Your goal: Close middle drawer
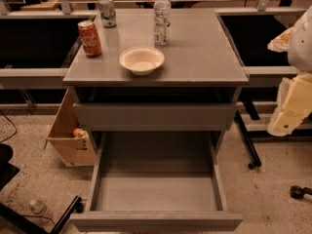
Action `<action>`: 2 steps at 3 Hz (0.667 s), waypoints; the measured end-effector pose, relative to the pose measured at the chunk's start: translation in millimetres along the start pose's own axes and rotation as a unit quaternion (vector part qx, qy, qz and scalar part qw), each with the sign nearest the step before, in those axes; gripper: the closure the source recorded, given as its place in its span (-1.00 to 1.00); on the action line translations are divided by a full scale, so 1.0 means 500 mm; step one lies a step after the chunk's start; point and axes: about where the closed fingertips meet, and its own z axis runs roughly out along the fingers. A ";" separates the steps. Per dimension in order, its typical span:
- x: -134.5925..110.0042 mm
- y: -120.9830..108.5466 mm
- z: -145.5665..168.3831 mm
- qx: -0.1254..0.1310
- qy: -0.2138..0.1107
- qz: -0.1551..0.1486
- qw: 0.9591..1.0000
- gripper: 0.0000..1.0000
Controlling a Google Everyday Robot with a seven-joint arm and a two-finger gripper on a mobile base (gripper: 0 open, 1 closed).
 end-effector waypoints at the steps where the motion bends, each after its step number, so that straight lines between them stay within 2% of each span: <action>1: 0.000 0.058 0.031 0.001 -0.013 0.023 1.000 -1.00; 2: 0.014 0.137 0.090 0.007 -0.033 0.048 0.998 -1.00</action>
Offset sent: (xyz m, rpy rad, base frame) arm -0.1143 0.0140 -0.2247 0.1236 0.1632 -0.1538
